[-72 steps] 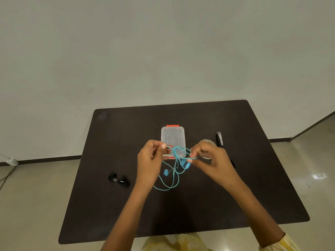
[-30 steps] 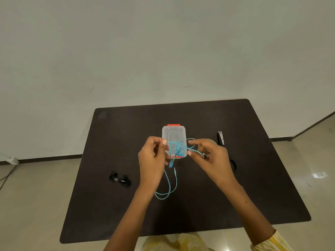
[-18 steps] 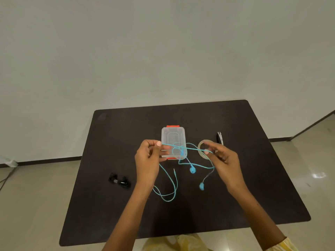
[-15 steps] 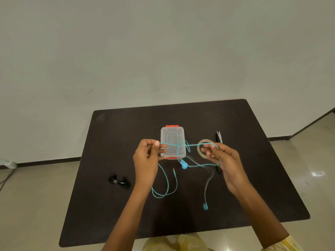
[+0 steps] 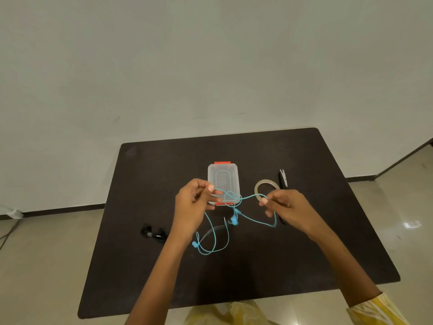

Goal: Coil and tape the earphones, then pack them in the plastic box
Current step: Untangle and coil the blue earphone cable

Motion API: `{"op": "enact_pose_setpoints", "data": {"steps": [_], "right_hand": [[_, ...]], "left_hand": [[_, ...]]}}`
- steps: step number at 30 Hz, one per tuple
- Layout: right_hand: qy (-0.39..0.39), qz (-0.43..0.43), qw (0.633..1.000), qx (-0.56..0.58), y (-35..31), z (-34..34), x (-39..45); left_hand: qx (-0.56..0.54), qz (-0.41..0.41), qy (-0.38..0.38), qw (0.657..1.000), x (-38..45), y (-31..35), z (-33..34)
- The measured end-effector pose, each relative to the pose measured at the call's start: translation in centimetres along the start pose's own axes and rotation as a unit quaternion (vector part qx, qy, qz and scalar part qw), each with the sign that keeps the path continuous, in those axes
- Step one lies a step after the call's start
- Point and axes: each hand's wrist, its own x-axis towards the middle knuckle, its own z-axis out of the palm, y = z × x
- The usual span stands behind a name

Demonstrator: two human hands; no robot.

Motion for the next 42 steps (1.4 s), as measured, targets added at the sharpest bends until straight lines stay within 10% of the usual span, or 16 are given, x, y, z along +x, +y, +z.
{"op": "enact_pose_setpoints", "data": {"steps": [11, 26, 33, 42], "right_hand": [[-0.19, 0.168, 0.967, -0.033, 2.8, 1.4, 1.2], [-0.049, 0.389, 0.747, 0.536, 6.4, 4.1, 2.4], [0.045, 0.393, 0.776, 0.492, 7.2, 5.5, 3.3], [-0.031, 0.457, 0.655, 0.601, 8.6, 5.3, 3.3]], "left_hand": [[-0.011, 0.011, 0.019, 1.0, 0.0, 0.4, 0.0], [0.001, 0.045, 0.053, 0.998, -0.2, -0.4, -0.8], [0.01, 0.031, 0.04, 0.999, -0.5, -1.1, -0.5], [-0.043, 0.012, 0.11, 0.993, -0.3, -1.8, -1.5]]}}
